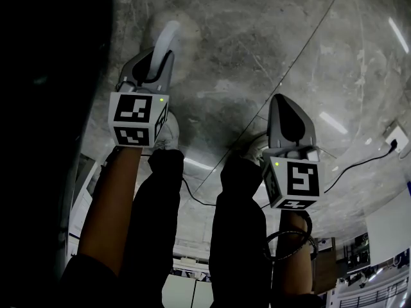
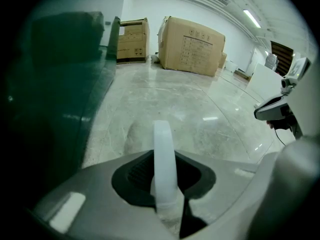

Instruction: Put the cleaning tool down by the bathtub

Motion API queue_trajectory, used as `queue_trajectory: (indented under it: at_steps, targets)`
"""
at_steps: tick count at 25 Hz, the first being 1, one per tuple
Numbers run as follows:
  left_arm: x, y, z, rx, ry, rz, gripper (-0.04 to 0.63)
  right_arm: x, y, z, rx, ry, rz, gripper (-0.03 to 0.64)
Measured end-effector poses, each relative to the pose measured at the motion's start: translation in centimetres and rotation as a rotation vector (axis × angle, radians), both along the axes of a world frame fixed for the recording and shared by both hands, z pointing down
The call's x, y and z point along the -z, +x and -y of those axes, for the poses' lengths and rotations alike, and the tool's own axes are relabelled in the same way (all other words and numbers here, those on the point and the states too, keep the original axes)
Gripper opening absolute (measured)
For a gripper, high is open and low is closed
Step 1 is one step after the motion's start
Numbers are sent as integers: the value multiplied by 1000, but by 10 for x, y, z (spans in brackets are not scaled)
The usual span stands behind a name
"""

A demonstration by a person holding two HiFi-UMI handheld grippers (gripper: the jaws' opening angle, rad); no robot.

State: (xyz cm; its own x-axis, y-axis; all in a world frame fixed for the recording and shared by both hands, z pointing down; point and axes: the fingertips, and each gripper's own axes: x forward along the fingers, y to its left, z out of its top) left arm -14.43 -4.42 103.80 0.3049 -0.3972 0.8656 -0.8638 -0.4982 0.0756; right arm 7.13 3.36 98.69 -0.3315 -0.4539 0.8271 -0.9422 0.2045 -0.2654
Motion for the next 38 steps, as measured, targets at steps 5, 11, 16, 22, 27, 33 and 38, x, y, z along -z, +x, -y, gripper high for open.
queue_trajectory:
  at_steps: [5, 11, 16, 22, 27, 33, 38]
  targets:
    - [2, 0, 1, -3, 0, -14, 84, 5, -1, -1, 9, 2, -1, 14]
    - [14, 4, 3, -8, 7, -37, 167, 15, 4, 2, 12, 8, -11, 14]
    - [34, 5, 5, -8, 18, -40, 173, 35, 3, 5, 17, 18, -15, 14]
    - [73, 10, 14, 4, 41, -53, 173, 71, -3, 18, 22, 48, -10, 14]
    - [115, 18, 20, 16, 66, -70, 164, 110, -9, 30, 33, 80, -5, 14]
    - [168, 31, 26, 5, 122, -89, 140, 158, -9, 39, 16, 124, -7, 14]
    - [214, 42, 21, -6, 150, -106, 103, 197, -12, 32, 15, 150, -6, 15]
